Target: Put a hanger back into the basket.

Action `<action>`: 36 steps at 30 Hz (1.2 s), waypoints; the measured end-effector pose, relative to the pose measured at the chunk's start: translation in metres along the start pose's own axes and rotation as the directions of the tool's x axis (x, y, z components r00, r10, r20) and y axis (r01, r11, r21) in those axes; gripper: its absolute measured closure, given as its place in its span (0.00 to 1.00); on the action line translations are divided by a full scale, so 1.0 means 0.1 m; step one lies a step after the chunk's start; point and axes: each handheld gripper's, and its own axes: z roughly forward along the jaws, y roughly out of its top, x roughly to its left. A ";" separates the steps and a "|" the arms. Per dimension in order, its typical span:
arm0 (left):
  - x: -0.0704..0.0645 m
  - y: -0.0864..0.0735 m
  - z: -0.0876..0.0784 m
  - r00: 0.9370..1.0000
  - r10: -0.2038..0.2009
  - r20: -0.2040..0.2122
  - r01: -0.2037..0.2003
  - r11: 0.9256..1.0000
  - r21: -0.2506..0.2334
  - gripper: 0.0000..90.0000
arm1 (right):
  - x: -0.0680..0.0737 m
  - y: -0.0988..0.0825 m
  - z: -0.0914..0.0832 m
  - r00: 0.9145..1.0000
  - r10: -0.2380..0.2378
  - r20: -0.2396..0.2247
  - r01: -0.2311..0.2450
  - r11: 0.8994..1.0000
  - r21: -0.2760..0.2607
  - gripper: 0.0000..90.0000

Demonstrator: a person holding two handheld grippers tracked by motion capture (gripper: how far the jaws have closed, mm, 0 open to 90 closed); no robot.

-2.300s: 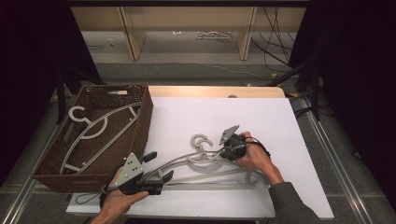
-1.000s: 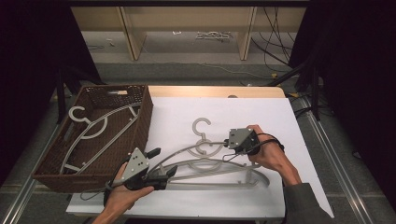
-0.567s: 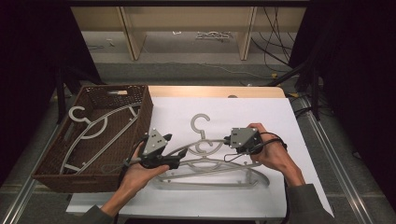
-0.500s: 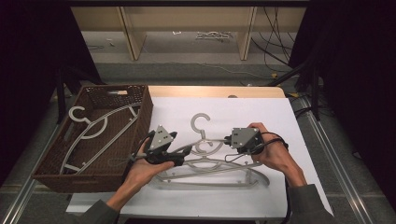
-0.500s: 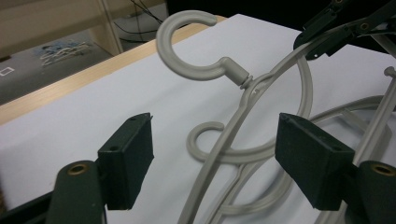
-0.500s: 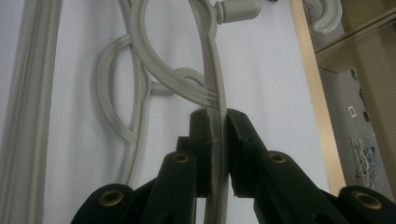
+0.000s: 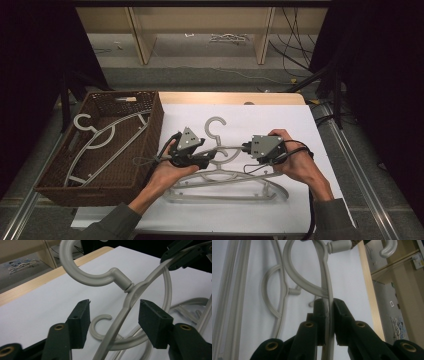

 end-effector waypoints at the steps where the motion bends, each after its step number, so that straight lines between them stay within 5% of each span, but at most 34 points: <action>1: 0.00 0.00 0.00 1.000 0.000 0.000 0.000 1.000 0.000 0.49 | 0.01 0.01 0.01 1.000 0.017 0.006 -0.017 1.000 -0.005 0.91; 10: -0.02 0.05 0.07 0.995 0.099 0.011 -0.100 0.991 0.087 0.66 | 0.01 0.03 0.00 1.000 -0.017 0.011 0.017 1.000 -0.011 0.91; 13: -0.02 0.03 0.12 0.995 0.086 0.040 -0.090 0.990 0.105 0.70 | -0.01 0.03 0.00 0.999 -0.049 0.011 0.049 0.999 -0.015 0.91; 22: -0.02 0.05 0.09 0.981 0.182 0.072 -0.190 0.974 0.121 0.82 | 0.00 0.05 0.02 0.998 -0.057 0.005 0.057 0.998 -0.025 0.91; 26: -0.06 0.08 0.03 0.966 0.239 0.097 -0.250 0.959 0.132 0.86 | 0.01 0.04 0.01 1.000 0.011 0.019 -0.010 1.000 -0.021 0.87; 28: -0.07 0.09 0.01 0.966 0.235 0.103 -0.248 0.959 0.139 0.88 | 0.00 0.04 0.01 1.000 0.016 0.023 -0.015 1.000 -0.019 0.85; 29: -0.07 0.09 0.00 0.963 0.250 0.106 -0.263 0.954 0.141 0.88 | 0.02 0.05 0.01 0.998 0.057 0.027 -0.056 0.998 -0.033 0.84; 30: -0.10 0.09 -0.01 0.966 0.233 0.110 -0.247 0.960 0.130 0.89 | -0.01 0.05 0.01 0.998 0.041 0.046 -0.040 0.999 -0.023 0.82; 32: -0.10 0.10 -0.02 0.965 0.233 0.116 -0.247 0.960 0.127 0.91 | -0.02 0.05 0.00 0.996 0.065 0.059 -0.064 0.998 -0.020 0.79; 36: -0.02 0.12 -0.07 0.977 0.172 0.129 -0.186 0.977 0.104 0.91 | -0.03 0.07 -0.04 0.967 0.237 0.098 -0.230 0.970 -0.081 0.61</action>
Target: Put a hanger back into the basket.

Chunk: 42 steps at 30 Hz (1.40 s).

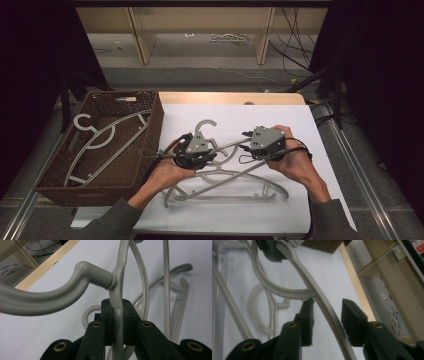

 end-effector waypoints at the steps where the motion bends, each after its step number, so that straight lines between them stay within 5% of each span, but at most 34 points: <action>1: 0.00 0.00 0.00 1.000 0.000 0.000 0.000 1.000 0.000 0.91 | 0.00 0.00 0.00 1.000 0.000 0.000 0.000 1.000 0.000 0.61; 2: 0.03 0.00 -0.02 1.000 -0.006 0.000 0.006 1.000 -0.003 0.91 | -0.03 0.01 -0.04 0.998 0.055 0.014 -0.053 0.996 -0.068 0.57; 3: 0.04 -0.01 -0.03 1.000 -0.017 -0.008 0.017 1.000 -0.008 0.91 | -0.03 0.01 -0.04 0.998 0.055 0.014 -0.053 0.996 -0.068 0.57; 4: 0.08 -0.01 -0.06 1.000 -0.027 -0.012 0.027 1.000 -0.009 0.91 | -0.05 0.04 -0.08 0.992 0.125 0.028 -0.121 0.985 -0.121 0.52; 7: 0.12 -0.02 -0.08 0.999 -0.048 -0.014 0.048 0.999 -0.016 0.91 | -0.06 0.05 -0.11 0.984 0.175 0.043 -0.167 0.975 -0.149 0.48; 9: 0.18 -0.02 -0.13 0.998 -0.062 -0.027 0.061 0.998 -0.026 0.91 | -0.08 0.05 -0.13 0.965 0.250 0.075 -0.233 0.954 -0.189 0.44; 10: 0.18 -0.02 -0.13 0.998 -0.062 -0.027 0.061 0.998 -0.026 0.91 | -0.08 0.05 -0.13 0.965 0.250 0.075 -0.233 0.954 -0.189 0.44; 11: 0.19 -0.02 -0.16 0.996 -0.079 -0.034 0.078 0.996 -0.031 0.91 | -0.09 0.04 -0.14 0.956 0.282 0.077 -0.261 0.943 -0.207 0.43; 12: 0.22 -0.02 -0.18 0.996 -0.079 -0.042 0.077 0.996 -0.036 0.91 | -0.10 0.02 -0.16 0.938 0.339 0.073 -0.314 0.920 -0.235 0.40; 13: 0.24 -0.02 -0.21 0.995 -0.090 -0.045 0.089 0.995 -0.041 0.91 | -0.10 0.02 -0.16 0.938 0.339 0.073 -0.314 0.920 -0.235 0.40; 15: 0.28 -0.02 -0.26 0.993 -0.112 -0.049 0.110 0.993 -0.046 0.91 | -0.11 -0.01 -0.21 0.905 0.421 0.061 -0.391 0.880 -0.270 0.36; 16: 0.29 -0.03 -0.28 0.991 -0.124 -0.050 0.121 0.991 -0.061 0.91 | -0.11 -0.01 -0.21 0.905 0.421 0.061 -0.391 0.880 -0.270 0.36; 17: 0.31 -0.03 -0.30 0.989 -0.142 -0.051 0.138 0.988 -0.074 0.91 | -0.10 -0.03 -0.24 0.879 0.476 0.040 -0.445 0.846 -0.294 0.35; 19: 0.36 -0.04 -0.34 0.985 -0.159 -0.061 0.154 0.985 -0.079 0.91 | -0.07 -0.06 -0.26 0.866 0.499 0.029 -0.465 0.827 -0.315 0.34; 20: 0.36 -0.04 -0.34 0.985 -0.159 -0.061 0.154 0.985 -0.079 0.91 | -0.07 -0.06 -0.26 0.866 0.499 0.029 -0.465 0.827 -0.315 0.34; 22: 0.41 -0.06 -0.38 0.981 -0.184 -0.059 0.178 0.980 -0.094 0.91 | 0.01 -0.10 -0.31 0.850 0.525 0.034 -0.490 0.813 -0.316 0.34; 25: 0.44 -0.07 -0.40 0.975 -0.215 -0.057 0.208 0.971 -0.116 0.91 | 0.06 -0.13 -0.33 0.848 0.528 0.041 -0.488 0.808 -0.330 0.34; 29: 0.49 -0.08 -0.48 0.969 -0.241 -0.060 0.232 0.964 -0.129 0.91 | 0.15 -0.23 -0.32 0.835 0.548 0.051 -0.501 0.794 -0.344 0.34; 30: 0.51 -0.08 -0.51 0.965 -0.259 -0.049 0.250 0.958 -0.139 0.91 | 0.19 -0.29 -0.32 0.825 0.563 0.056 -0.515 0.788 -0.336 0.34; 32: 0.52 -0.08 -0.53 0.964 -0.263 -0.040 0.255 0.956 -0.145 0.91 | 0.21 -0.32 -0.30 0.825 0.563 0.055 -0.516 0.788 -0.337 0.34; 34: 0.53 -0.08 -0.62 0.956 -0.291 -0.024 0.283 0.944 -0.172 0.91 | 0.27 -0.41 -0.30 0.810 0.585 0.041 -0.543 0.774 -0.325 0.33; 36: 0.53 -0.07 -0.66 0.954 -0.298 -0.026 0.290 0.942 -0.171 0.91 | 0.29 -0.43 -0.31 0.808 0.587 0.040 -0.545 0.772 -0.326 0.33; 39: 0.52 -0.08 -0.78 0.949 -0.317 -0.008 0.309 0.932 -0.191 0.91 | 0.35 -0.54 -0.31 0.789 0.613 0.033 -0.571 0.753 -0.327 0.32; 42: 0.51 -0.09 -0.86 0.947 -0.321 0.007 0.317 0.928 -0.196 0.91 | 0.40 -0.59 -0.30 0.778 0.627 0.045 -0.584 0.748 -0.315 0.31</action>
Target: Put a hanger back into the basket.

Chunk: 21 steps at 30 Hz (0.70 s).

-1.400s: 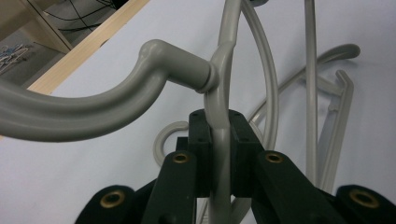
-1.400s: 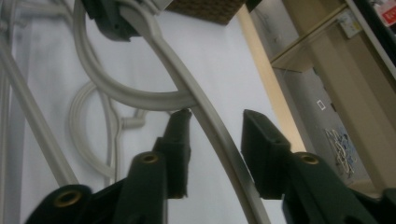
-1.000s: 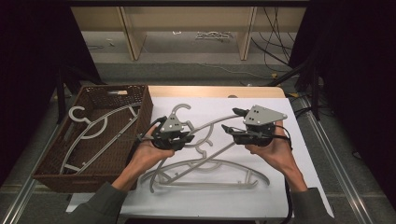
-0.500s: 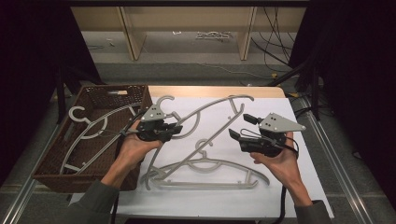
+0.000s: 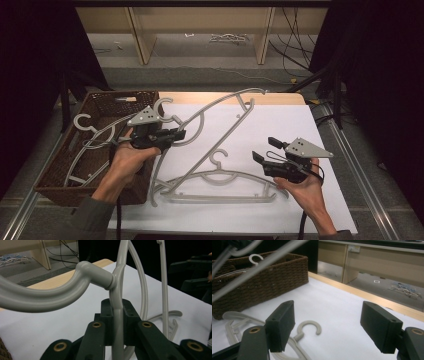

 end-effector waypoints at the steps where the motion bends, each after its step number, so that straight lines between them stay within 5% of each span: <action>1: 0.00 0.00 0.00 1.000 0.000 0.000 0.000 1.000 0.000 0.91 | 0.00 0.00 0.00 1.000 0.000 0.000 0.000 1.000 0.000 0.31; 3: 0.01 0.01 -0.08 0.999 -0.043 0.030 0.044 0.999 -0.009 0.91 | 0.02 -0.05 0.02 1.000 -0.002 -0.006 0.002 1.000 -0.006 0.31; 11: 0.06 0.14 -0.31 1.000 -0.020 0.023 0.021 1.000 -0.023 0.91 | 0.06 -0.12 0.05 1.000 0.003 -0.005 -0.003 1.000 0.018 0.31; 18: 0.28 0.31 -0.61 0.997 -0.022 -0.073 0.019 0.999 -0.038 0.91 | 0.08 -0.17 0.05 1.000 0.018 -0.022 -0.018 0.999 0.039 0.30; 21: 0.44 0.39 -0.77 0.989 -0.020 -0.145 0.015 0.999 -0.038 0.91 | 0.07 -0.19 0.06 1.000 0.004 -0.016 -0.004 0.999 0.039 0.30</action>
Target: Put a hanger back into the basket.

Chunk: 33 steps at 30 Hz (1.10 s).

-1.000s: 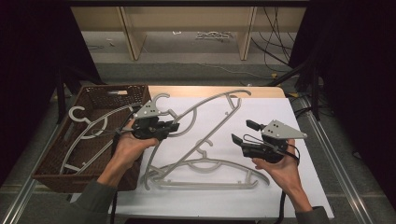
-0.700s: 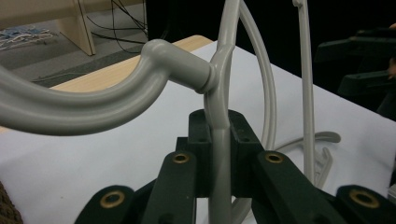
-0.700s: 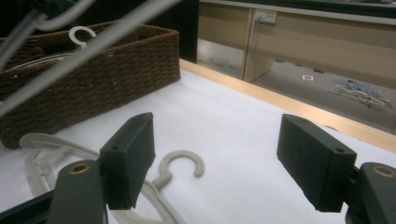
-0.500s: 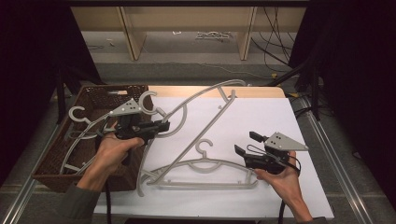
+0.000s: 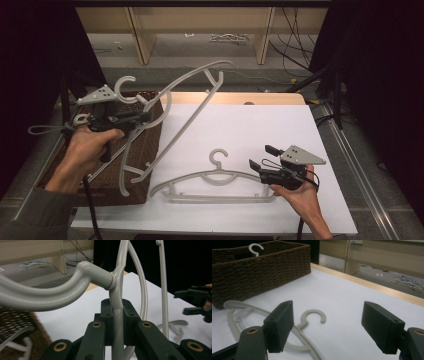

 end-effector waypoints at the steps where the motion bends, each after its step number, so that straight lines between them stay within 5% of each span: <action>1: 0.05 0.01 -0.02 1.000 -0.001 -0.022 0.001 1.000 -0.002 0.91 | 0.00 0.00 0.00 1.000 -0.001 0.000 0.001 1.000 -0.002 0.30; 7: 0.33 0.01 -0.14 0.992 -0.019 -0.126 0.019 1.000 -0.004 0.91 | 0.01 -0.02 0.01 1.000 -0.001 0.001 0.001 1.000 -0.002 0.30; 17: 0.66 -0.04 -0.27 0.976 -0.044 -0.214 0.041 0.999 -0.020 0.91 | 0.01 -0.04 0.02 1.000 0.003 0.002 -0.003 1.000 0.009 0.27; 21: 0.79 -0.11 -0.28 0.960 -0.060 -0.274 0.060 0.998 -0.008 0.91 | 0.01 -0.05 0.05 1.000 0.005 -0.001 -0.005 1.000 -0.006 0.26; 25: 0.86 -0.15 -0.28 0.954 -0.070 -0.292 0.070 0.997 -0.010 0.91 | 0.01 -0.05 0.05 1.000 0.004 -0.003 -0.004 1.000 0.004 0.26; 33: 1.09 -0.23 -0.28 0.931 -0.016 -0.365 0.025 0.999 0.020 0.91 | 0.01 -0.05 0.03 1.000 -0.001 0.009 0.000 0.999 0.038 0.26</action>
